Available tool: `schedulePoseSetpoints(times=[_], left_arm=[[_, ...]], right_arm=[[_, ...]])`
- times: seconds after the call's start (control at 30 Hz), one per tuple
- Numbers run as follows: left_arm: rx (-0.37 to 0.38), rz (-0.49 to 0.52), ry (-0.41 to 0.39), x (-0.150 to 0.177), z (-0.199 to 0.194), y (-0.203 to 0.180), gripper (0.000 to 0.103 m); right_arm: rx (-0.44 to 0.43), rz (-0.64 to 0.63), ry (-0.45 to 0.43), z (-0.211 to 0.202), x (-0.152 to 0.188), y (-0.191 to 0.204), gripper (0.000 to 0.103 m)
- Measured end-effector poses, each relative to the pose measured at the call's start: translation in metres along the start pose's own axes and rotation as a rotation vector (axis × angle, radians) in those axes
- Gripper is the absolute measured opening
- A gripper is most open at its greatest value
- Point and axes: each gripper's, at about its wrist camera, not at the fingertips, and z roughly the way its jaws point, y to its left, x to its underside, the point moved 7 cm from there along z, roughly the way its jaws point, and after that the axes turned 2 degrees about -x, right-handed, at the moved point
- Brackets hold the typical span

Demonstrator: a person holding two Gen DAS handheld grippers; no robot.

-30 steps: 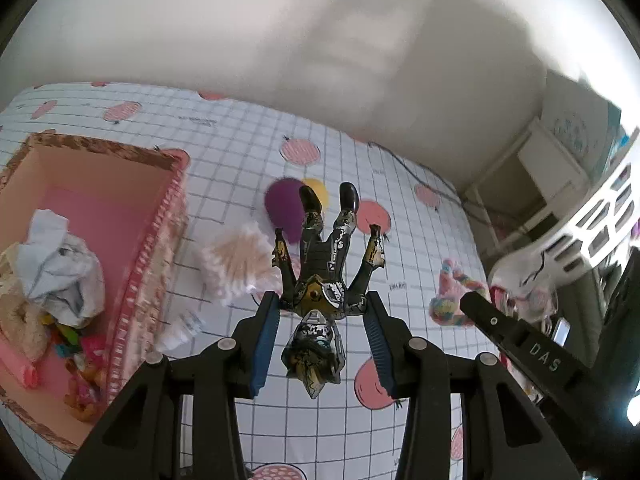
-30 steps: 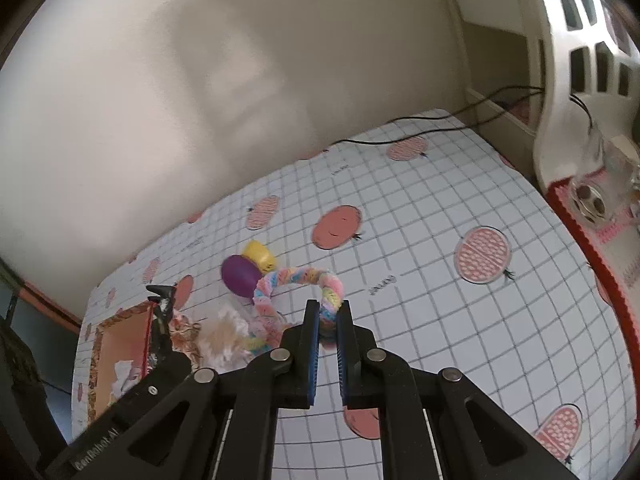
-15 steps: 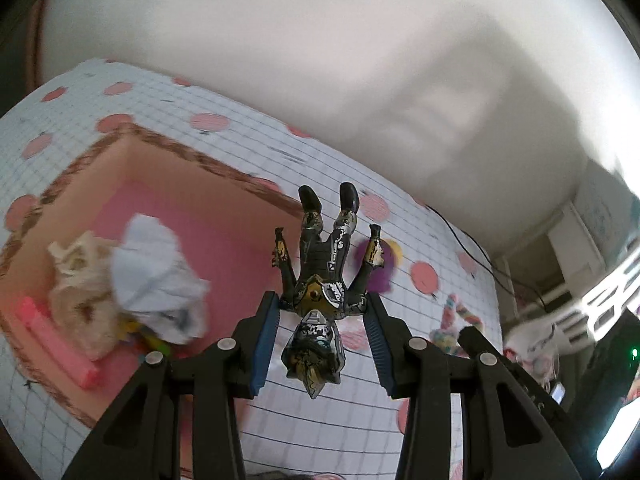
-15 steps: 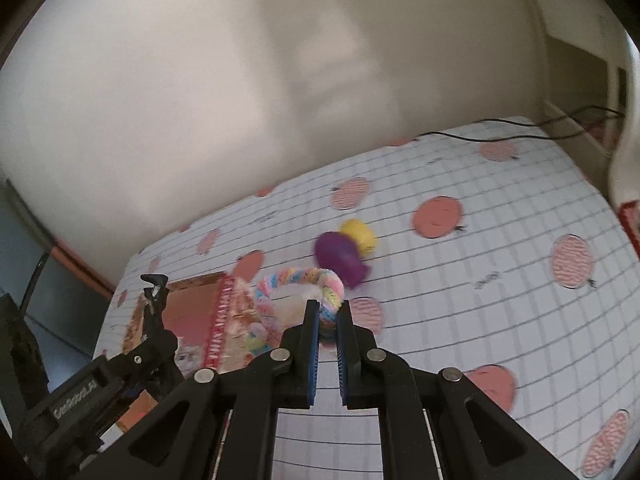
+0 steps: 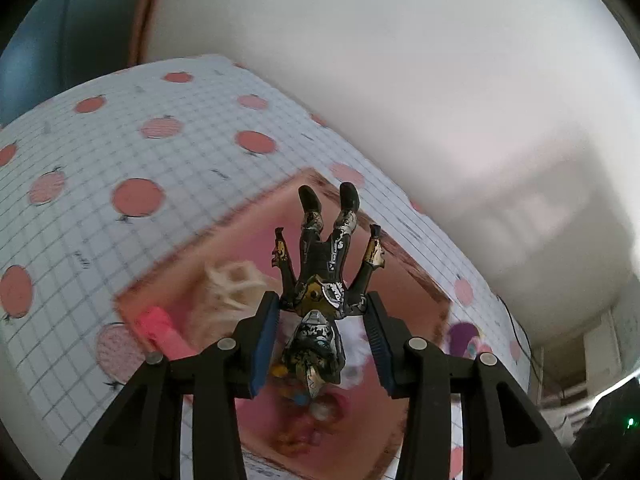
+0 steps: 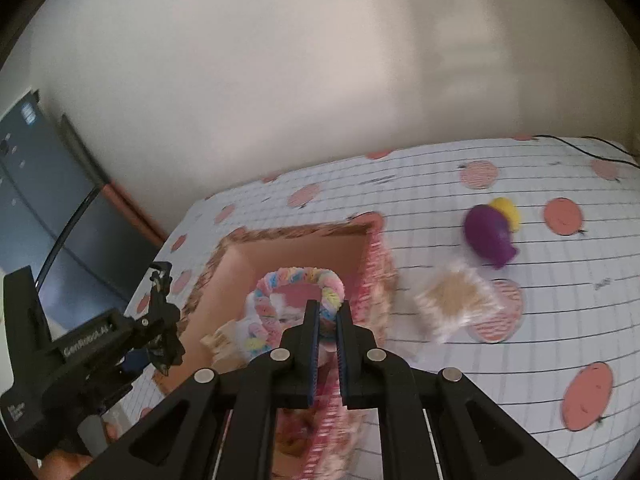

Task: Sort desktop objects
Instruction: 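Lift the black figure and rope ring and carry both over the pink box, then open both tools to drop the black figure and rope ring into the box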

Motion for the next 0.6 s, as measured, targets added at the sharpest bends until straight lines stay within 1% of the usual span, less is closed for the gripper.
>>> schedulePoseSetpoints(times=[0.2,0.37,0.47,0.6], left_arm=[[-0.026,-0.090,-0.030,-0.014,-0.009,0.039,0.045],[-0.026,-0.111,-0.030,-0.015,-0.012,0.048,0.045],[-0.019,-0.096,-0.007,-0.013,-0.006,0.044,0.045],[-0.023,-0.066,0.052,-0.004,0.007,0.038,0.045]], right_arm=[[-0.032,-0.067,0.057,0.019,0.016,0.030,0.008],[-0.043,-0.103,0.084,0.029,0.024,0.044,0.008],[-0.037,-0.113,0.097,0.032,0.028,0.046,0.008],[-0.027,-0.115,0.112,0.036,0.030,0.044,0.008]])
